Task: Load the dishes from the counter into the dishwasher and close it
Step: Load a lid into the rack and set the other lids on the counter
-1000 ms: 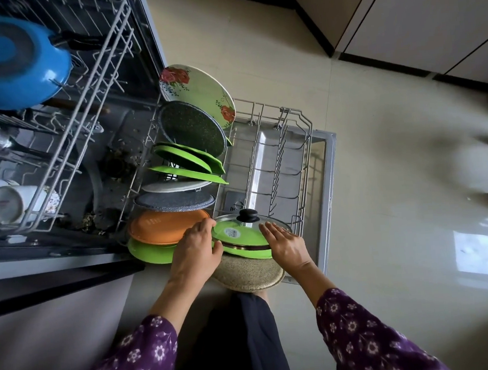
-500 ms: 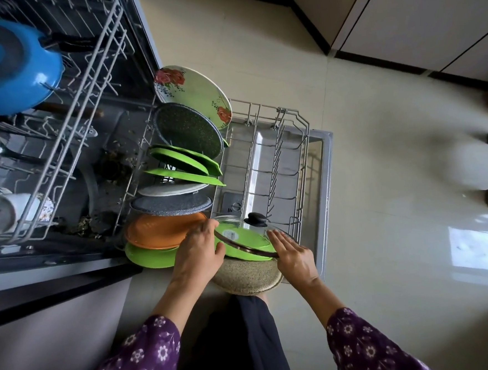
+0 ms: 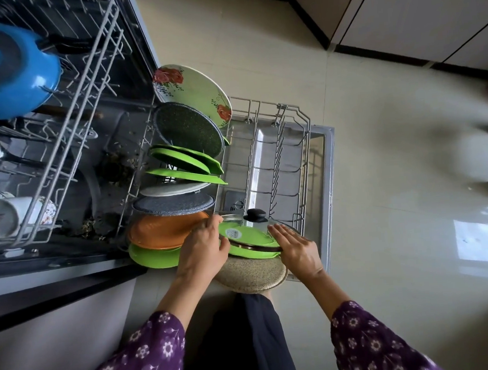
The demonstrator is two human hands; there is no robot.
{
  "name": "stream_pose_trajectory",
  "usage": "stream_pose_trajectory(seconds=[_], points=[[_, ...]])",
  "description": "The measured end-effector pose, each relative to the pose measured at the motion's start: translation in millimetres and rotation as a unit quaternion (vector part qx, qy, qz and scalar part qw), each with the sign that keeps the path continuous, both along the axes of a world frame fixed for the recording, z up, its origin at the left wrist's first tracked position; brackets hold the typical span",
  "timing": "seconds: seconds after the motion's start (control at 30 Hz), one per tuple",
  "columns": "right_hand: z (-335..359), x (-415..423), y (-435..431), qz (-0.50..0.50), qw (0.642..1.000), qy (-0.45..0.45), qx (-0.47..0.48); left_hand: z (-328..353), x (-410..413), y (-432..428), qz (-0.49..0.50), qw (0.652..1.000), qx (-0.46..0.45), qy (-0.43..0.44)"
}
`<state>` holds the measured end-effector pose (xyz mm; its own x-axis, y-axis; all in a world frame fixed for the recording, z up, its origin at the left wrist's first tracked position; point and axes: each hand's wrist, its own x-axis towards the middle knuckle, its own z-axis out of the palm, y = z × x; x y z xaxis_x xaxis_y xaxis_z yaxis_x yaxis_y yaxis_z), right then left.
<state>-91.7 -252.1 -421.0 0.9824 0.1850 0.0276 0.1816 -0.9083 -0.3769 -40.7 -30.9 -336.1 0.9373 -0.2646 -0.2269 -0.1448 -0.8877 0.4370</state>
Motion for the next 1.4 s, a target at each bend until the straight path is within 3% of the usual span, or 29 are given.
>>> stream_pose_trajectory(seconds=[0.23, 0.83, 1.1, 1.4], points=[[7.8, -1.3, -11.7, 0.008, 0.994, -0.105, 0.004, 5.0, 8.1, -11.3, 0.005, 1.0, 0.007, -0.003], [11.1, 34.6, -29.1, -0.048, 0.998, 0.039, 0.026, -4.6, 12.9, -11.0, 0.025, 0.999, 0.026, 0.008], [17.9, 38.8, -30.8, 0.015, 0.999, -0.043, 0.029, -0.4, 14.2, -9.8, 0.026, 0.999, 0.026, 0.002], [18.7, 55.1, -31.0, -0.032, 0.995, -0.071, 0.06, 3.7, 28.2, -10.0, 0.028, 0.999, 0.006, -0.018]])
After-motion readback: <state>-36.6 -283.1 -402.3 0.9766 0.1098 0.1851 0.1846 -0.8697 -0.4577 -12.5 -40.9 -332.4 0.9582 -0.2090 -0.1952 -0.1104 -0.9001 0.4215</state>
